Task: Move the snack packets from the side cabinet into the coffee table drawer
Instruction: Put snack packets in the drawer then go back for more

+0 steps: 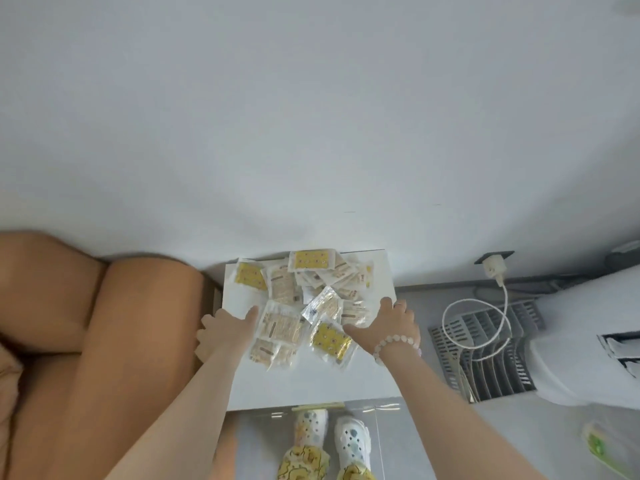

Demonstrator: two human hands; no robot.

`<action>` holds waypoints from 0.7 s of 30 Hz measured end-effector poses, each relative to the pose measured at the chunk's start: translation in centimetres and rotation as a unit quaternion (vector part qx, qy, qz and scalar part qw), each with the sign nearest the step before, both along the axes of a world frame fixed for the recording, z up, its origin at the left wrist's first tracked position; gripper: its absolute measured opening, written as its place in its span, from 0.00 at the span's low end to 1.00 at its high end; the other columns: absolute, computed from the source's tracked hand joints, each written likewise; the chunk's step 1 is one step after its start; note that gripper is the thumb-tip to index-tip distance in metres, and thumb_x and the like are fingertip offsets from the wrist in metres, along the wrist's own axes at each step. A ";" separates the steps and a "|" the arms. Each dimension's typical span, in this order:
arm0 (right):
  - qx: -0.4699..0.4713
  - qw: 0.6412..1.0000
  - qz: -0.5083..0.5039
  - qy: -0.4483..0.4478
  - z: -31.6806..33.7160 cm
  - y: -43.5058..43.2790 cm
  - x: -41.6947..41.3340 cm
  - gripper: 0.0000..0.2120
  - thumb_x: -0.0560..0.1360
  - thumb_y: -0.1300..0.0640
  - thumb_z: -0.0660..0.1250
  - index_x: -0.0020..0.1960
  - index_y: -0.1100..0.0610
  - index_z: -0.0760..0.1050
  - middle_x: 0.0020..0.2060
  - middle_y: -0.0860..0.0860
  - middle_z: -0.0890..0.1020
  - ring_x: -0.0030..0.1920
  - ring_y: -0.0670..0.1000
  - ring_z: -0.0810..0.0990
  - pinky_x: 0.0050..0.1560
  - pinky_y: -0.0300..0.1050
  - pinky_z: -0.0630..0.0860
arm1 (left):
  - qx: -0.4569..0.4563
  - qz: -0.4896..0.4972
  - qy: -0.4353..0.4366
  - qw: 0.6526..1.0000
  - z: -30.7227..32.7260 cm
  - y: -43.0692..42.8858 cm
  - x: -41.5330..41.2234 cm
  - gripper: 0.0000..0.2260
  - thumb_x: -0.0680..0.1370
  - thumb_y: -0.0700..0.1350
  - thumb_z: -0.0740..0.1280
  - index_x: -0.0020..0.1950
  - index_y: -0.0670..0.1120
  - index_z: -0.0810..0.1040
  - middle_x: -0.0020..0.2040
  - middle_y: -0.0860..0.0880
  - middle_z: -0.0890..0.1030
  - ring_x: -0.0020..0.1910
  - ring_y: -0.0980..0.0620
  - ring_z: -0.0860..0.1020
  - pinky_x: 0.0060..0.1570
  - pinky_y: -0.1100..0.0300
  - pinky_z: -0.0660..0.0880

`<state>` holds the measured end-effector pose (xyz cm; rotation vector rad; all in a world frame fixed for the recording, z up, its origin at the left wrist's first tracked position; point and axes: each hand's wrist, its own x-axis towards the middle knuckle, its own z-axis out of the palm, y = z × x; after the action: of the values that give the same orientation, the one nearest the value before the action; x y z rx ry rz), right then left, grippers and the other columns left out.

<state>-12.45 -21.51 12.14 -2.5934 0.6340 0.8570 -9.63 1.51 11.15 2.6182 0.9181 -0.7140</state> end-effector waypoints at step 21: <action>-0.033 0.976 -0.180 0.122 -19.5 5.0 3.9 0.67 0.54 0.33 0.76 0.75 0.63 0.42 0.70 0.57 0.58 0.68 0.55 0.62 0.60 0.49 0.70 | -0.070 0.183 0.116 0.974 -19.1 -1.5 2.5 0.54 0.60 0.60 0.79 0.73 0.42 0.52 0.68 0.42 0.60 0.64 0.40 0.66 0.55 0.48 0.75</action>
<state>-8.50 -16.55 -7.39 -2.3358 1.1763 1.0489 -7.10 -0.01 -7.97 2.1877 1.3203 -0.9526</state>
